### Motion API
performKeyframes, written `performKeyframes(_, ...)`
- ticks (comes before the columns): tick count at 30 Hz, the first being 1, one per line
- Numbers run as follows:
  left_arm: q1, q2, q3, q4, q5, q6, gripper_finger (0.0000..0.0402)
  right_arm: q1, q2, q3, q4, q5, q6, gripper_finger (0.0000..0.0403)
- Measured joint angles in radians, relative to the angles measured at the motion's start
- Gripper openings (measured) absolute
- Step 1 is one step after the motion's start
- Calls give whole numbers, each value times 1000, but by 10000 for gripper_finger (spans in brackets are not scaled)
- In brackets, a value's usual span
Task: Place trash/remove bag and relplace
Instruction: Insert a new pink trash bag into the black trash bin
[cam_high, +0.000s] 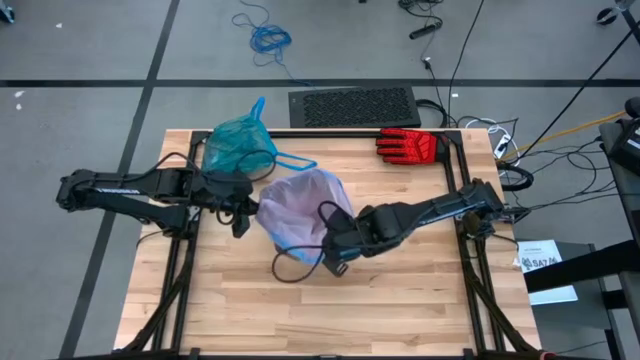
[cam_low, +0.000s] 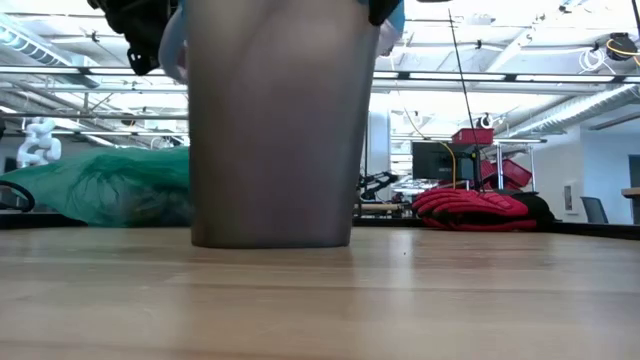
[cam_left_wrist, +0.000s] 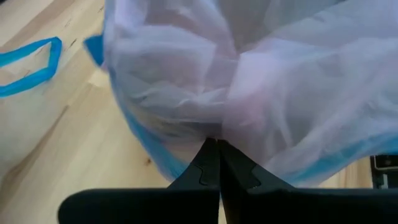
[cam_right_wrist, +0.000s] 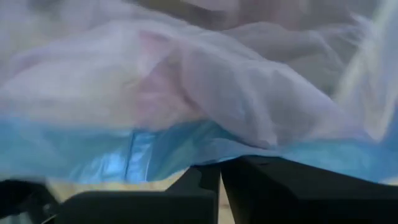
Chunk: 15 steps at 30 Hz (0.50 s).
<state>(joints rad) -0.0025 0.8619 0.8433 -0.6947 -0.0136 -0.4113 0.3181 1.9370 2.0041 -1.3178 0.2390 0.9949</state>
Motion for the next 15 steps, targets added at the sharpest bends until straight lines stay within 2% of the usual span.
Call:
performKeyframes(5,0,0,0,33,-10,-1,0,-39,-26,0,-140,50,22,2)
performKeyframes(9,0,0,0,43,-18,0,0,-65,-53,0,-241,54,-32,1)
performKeyframes(12,0,0,0,43,-18,0,0,-76,-83,0,-249,33,-54,6)
performKeyframes(15,0,0,0,44,-18,0,0,-77,-125,0,-248,-69,-33,15)
